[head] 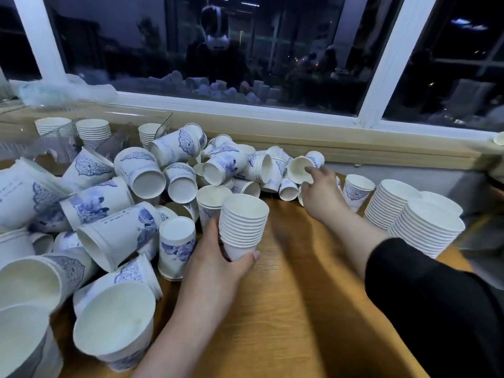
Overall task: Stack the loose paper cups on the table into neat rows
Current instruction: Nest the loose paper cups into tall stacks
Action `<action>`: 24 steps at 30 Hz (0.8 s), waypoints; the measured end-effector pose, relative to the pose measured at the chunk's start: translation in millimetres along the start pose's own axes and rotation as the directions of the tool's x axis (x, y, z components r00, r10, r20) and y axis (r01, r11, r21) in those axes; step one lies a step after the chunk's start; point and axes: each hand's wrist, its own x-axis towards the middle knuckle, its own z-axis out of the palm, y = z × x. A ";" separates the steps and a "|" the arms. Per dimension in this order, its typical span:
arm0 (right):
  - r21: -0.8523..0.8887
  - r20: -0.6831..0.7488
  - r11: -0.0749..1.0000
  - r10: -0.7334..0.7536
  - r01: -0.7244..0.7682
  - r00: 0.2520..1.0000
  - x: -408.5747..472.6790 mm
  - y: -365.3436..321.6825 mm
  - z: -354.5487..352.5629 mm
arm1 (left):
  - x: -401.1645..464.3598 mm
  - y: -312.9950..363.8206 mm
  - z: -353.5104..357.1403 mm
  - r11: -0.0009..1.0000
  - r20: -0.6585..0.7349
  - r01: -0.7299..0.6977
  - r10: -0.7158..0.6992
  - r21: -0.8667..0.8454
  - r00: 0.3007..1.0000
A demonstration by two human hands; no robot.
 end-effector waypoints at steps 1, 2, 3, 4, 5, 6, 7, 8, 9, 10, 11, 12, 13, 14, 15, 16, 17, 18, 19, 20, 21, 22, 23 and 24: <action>-0.002 0.014 1.000 0.023 -0.023 1.000 10.4 -0.8 1.7 | 0.9 -0.5 -0.2 1.000 0.006 0.000 0.000 -0.006 1.000; 0.037 0.021 0.996 0.074 -0.075 0.997 20.3 -1.0 3.3 | 1.8 -1.2 -0.2 1.000 0.010 0.000 0.000 -0.009 1.000; 0.050 0.037 0.992 0.112 -0.114 0.993 27.1 -1.2 4.3 | 2.3 -1.7 0.0 1.000 0.014 -0.002 0.002 -0.012 1.000; 0.038 0.036 0.990 0.135 -0.136 0.990 30.2 -5.4 5.6 | 2.5 -2.6 0.1 1.000 0.019 -0.005 0.005 -0.013 1.000; -0.042 0.041 0.992 0.120 -0.119 0.992 32.1 -9.1 5.4 | 2.6 -3.1 0.2 1.000 0.023 -0.011 0.012 -0.016 1.000; -0.155 0.057 0.983 0.110 -0.100 0.992 34.0 -11.1 5.0 | 3.0 -3.8 0.3 1.000 0.025 -0.017 0.017 -0.019 1.000; -0.214 0.057 0.973 0.104 -0.089 0.993 36.5 -9.9 5.9 | 3.6 -4.7 0.2 1.000 0.028 -0.018 0.019 -0.023 0.999; -0.152 0.028 0.982 0.117 -0.111 0.993 40.6 -7.1 9.1 | 4.3 -5.4 0.1 1.000 0.033 -0.017 0.018 -0.026 0.999; -0.123 -0.022 0.984 0.130 -0.132 0.991 43.9 -5.3 9.8 | 4.7 -6.0 0.1 0.999 0.037 -0.015 0.016 -0.030 0.999; -0.088 -0.071 0.985 0.142 -0.148 0.987 43.6 -3.1 11.1 | 4.5 -6.4 0.2 0.999 0.038 -0.014 0.015 -0.030 0.999; -0.039 -0.138 0.989 0.134 -0.141 0.981 42.6 -1.3 12.1 | 4.1 -6.8 0.2 1.000 0.034 -0.014 0.015 -0.028 0.999; 0.013 -0.225 0.993 0.118 -0.118 0.967 38.9 -2.4 11.2 | 3.7 -7.0 0.2 1.000 0.030 -0.015 0.016 -0.024 0.999; 0.055 -0.304 0.995 0.097 -0.085 0.948 33.3 -4.9 7.7 | 3.0 -6.7 0.1 1.000 0.027 -0.018 0.018 -0.021 0.999; 0.111 -0.388 0.993 0.067 -0.026 0.919 27.8 -10.0 2.0 | 2.5 -6.2 0.1 1.000 0.025 -0.020 0.020 -0.017 0.999; 0.175 -0.447 0.984 0.047 0.036 0.893 20.4 -17.1 -5.8 | 2.1 -5.7 0.1 1.000 0.025 -0.022 0.022 -0.014 0.999; 0.233 -0.479 0.968 0.028 0.097 0.877 11.5 -26.1 -14.6 | 1.5 -5.5 0.3 1.000 0.026 -0.023 0.024 -0.009 0.999; 0.298 -0.481 0.943 0.012 0.151 0.877 0.5 -37.1 -25.5 | 0.9 -5.3 0.5 1.000 0.026 -0.026 0.026 -0.005 0.999; 0.372 -0.450 0.908 -0.006 0.194 0.893 -12.1 -48.6 -37.0 | -0.1 -5.3 0.3 1.000 0.023 -0.029 0.029 -0.001 0.999; 0.418 -0.392 0.884 -0.030 0.207 0.919 -25.9 -59.0 -47.7 | -1.0 -4.9 0.2 0.999 0.020 -0.032 0.032 0.004 0.999; 0.434 -0.320 0.874 -0.074 0.216 0.944 -39.7 -67.6 -57.4 | -2.0 -4.3 0.2 0.999 0.016 -0.036 0.036 0.008 0.999; 0.442 -0.250 0.867 -0.125 0.228 0.960 -53.2 -74.8 -66.0 | -3.0 -3.8 0.3 0.999 0.011 -0.039 0.039 0.010 0.999; 0.451 -0.192 0.861 -0.161 0.233 0.968 -64.6 -81.3 -73.6 | -3.8 -3.7 0.5 0.999 0.006 -0.041 0.041 0.013 0.999; 0.454 -0.138 0.861 -0.188 0.231 0.972 -73.0 -85.7 -80.0 | -4.5 -3.2 0.8 0.999 0.002 -0.044 0.044 0.017 0.999; 0.428 -0.088 0.872 -0.220 0.236 0.972 -79.2 -89.0 -84.9 | -5.1 -2.7 1.1 0.999 -0.003 -0.050 0.050 0.019 0.999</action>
